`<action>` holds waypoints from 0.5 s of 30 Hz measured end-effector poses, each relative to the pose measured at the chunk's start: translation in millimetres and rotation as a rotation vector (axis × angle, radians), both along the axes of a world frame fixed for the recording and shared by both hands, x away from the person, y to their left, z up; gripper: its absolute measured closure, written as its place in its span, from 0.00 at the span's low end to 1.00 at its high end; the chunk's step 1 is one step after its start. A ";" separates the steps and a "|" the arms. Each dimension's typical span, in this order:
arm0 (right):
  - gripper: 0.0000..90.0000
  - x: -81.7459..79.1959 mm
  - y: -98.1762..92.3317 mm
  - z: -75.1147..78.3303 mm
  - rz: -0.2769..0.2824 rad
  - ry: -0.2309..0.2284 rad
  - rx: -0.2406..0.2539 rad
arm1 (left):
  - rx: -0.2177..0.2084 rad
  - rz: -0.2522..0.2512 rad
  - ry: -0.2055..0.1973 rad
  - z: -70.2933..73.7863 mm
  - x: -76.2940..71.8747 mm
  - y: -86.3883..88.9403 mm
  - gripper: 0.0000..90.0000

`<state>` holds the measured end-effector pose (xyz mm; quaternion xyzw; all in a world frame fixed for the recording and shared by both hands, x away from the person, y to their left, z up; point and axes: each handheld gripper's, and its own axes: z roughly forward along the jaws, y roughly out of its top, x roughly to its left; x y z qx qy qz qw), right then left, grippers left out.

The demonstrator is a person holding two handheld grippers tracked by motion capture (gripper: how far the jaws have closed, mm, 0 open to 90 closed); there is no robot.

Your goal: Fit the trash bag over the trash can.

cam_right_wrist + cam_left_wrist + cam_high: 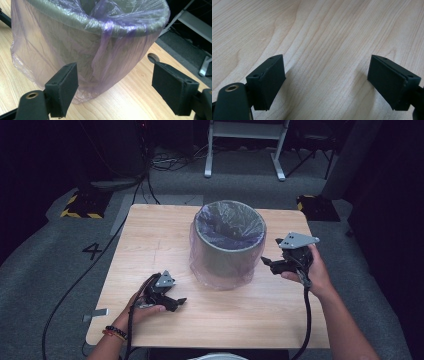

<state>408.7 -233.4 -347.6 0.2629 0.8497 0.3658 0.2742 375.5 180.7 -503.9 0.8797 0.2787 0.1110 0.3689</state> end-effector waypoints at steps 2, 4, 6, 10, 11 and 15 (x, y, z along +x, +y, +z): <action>0.24 0.2 0.5 -3.0 0.006 0.007 0.009 | 0.001 0.000 -0.001 0.0 0.0 0.0 0.16; 0.24 -0.5 2.5 -7.2 0.004 0.010 -0.001 | 0.001 0.001 -0.001 0.0 0.0 0.0 0.16; 0.24 -0.8 3.6 -11.0 0.007 0.014 -0.008 | 0.001 0.001 0.000 0.0 0.0 0.0 0.16; 0.24 -2.0 5.0 -19.5 0.004 0.017 -0.018 | 0.000 0.000 0.000 0.0 0.0 0.0 0.16; 0.24 -2.2 5.1 -21.8 0.004 0.019 -0.020 | 0.000 0.001 -0.001 0.0 0.0 0.0 0.16; 0.23 -3.1 6.6 -31.1 0.008 0.028 -0.032 | 0.000 0.000 0.000 0.0 0.0 0.0 0.16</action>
